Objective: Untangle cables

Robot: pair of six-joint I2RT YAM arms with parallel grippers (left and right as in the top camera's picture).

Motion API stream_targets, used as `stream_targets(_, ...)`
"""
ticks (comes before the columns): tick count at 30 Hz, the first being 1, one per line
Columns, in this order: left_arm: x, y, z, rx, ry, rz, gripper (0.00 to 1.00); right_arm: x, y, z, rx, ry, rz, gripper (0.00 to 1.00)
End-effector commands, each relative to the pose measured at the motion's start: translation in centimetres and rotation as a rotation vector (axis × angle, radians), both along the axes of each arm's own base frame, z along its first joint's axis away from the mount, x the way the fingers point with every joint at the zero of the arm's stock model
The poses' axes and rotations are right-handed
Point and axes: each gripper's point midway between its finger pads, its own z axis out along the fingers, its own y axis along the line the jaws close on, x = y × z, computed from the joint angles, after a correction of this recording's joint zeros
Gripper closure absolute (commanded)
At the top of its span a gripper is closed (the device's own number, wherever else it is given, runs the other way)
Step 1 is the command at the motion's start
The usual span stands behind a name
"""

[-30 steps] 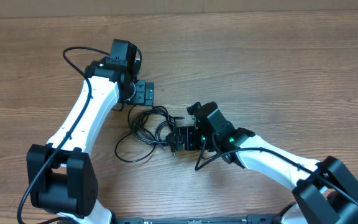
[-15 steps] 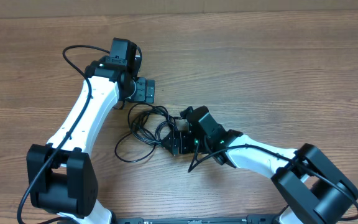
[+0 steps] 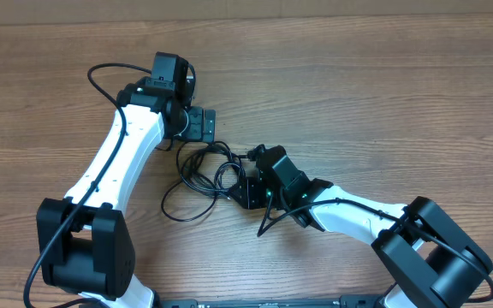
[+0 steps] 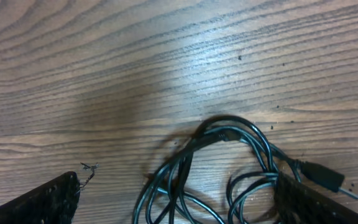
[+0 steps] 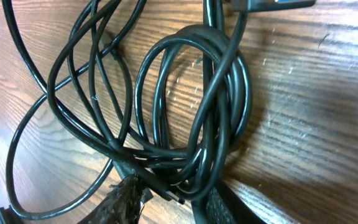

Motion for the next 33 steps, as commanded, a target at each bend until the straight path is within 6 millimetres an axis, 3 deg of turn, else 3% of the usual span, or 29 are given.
stream_targets(1, -0.1, -0.5, 0.1, -0.031, 0.01, -0.005, 0.0, 1.2, 0.3, 0.3, -0.011, -0.047, -0.02, 0.49)
stream_targets(6, -0.5, -0.5, 0.0, -0.034, 0.027, -0.007, 0.01, 2.1, 0.1, 0.5, -0.018, -0.087, -0.05, 0.4)
stream_targets(11, -0.5, -0.5, 0.0, -0.034, 0.027, -0.007, 0.01, 2.7, 0.0, -0.1, -0.033, -0.102, -0.07, 0.4)
stream_targets(17, -0.5, -0.5, 0.0, -0.034, 0.027, -0.007, 0.0, 2.7, 0.0, -0.6, -0.037, -0.099, -0.069, 0.64)
stream_targets(21, -0.5, -0.5, 0.0, -0.034, 0.028, -0.007, 0.0, 2.4, 0.3, -0.5, -0.022, -0.086, -0.053, 0.94)
stream_targets(23, -0.6, -0.5, 0.0, -0.033, 0.032, -0.007, 0.0, 2.2, 0.5, -0.3, -0.012, -0.083, -0.044, 0.96)
stream_targets(29, -1.2, -2.4, 0.2, -0.11, 0.043, -0.145, 0.0, 3.0, 0.0, 2.4, 0.014, -0.148, -0.018, 0.96)
stream_targets(33, -2.8, -5.8, 1.1, -0.273, 0.042, -0.391, 0.08, 4.0, -0.9, 6.3, 0.042, -0.244, -0.028, 0.96)
